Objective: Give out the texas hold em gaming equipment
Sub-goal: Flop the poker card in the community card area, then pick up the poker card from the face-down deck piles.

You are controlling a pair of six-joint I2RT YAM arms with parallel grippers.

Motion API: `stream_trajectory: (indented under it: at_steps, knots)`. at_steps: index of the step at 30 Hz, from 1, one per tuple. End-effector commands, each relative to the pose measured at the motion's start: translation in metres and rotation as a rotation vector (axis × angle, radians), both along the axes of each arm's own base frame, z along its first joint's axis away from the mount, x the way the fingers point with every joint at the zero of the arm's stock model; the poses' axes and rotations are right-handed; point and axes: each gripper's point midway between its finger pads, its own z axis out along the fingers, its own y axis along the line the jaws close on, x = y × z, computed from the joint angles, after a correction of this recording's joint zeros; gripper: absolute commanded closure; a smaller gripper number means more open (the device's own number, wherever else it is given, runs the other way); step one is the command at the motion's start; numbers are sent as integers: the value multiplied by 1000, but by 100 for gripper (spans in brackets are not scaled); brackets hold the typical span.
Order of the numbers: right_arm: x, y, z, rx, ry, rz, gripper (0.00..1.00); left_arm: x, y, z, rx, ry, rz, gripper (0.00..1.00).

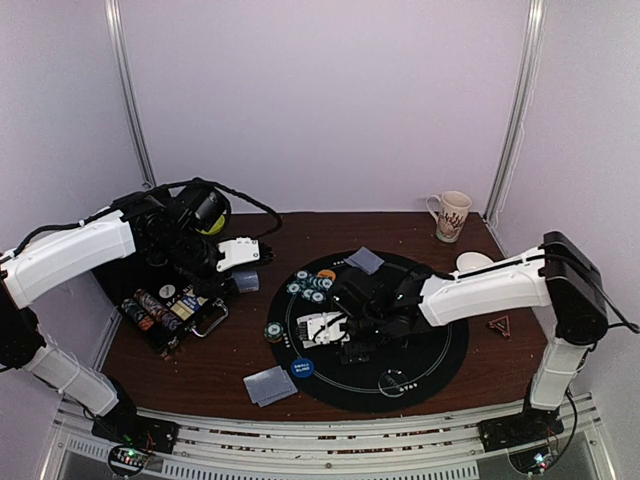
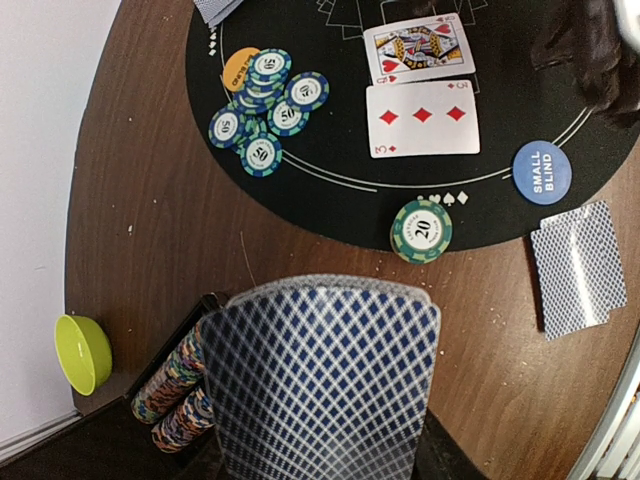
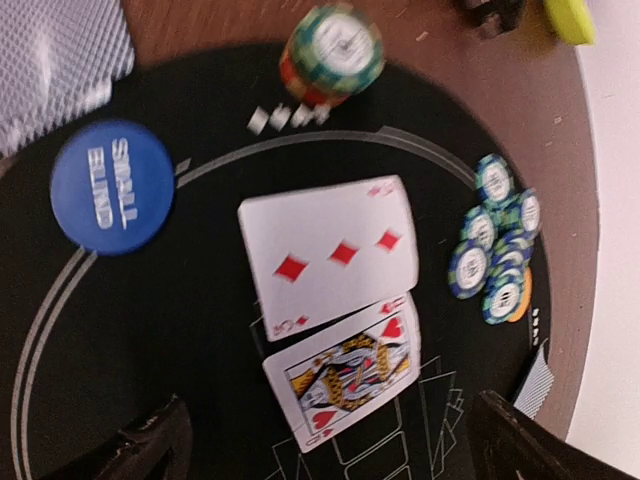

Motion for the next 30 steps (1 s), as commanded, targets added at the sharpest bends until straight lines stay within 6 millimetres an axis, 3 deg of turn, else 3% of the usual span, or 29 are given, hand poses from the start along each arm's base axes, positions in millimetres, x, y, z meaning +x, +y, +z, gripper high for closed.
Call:
stream_trajectory:
  at_steps: [1,5,8,13,20,24,30]
  knots:
    - [12,23,107,503,103,-149,0,5,-2,12,-34,-40,-5,54]
    - [28,31,185,1008,406,-236,0,6,-3,13,-35,-43,-7,54]
    - [35,40,213,1258,686,-292,0,7,-5,17,-46,-48,-7,54]
    - [51,78,208,1368,969,-394,0,8,-8,23,-65,-60,-10,54]
    - [40,132,183,1289,1039,-357,1,8,-8,23,-67,-57,-6,54]
    - [35,151,175,1269,1082,-333,4,9,-9,22,-64,-54,-6,54]
    - [43,162,154,1238,1080,-362,11,12,-11,23,-64,-56,-7,54]
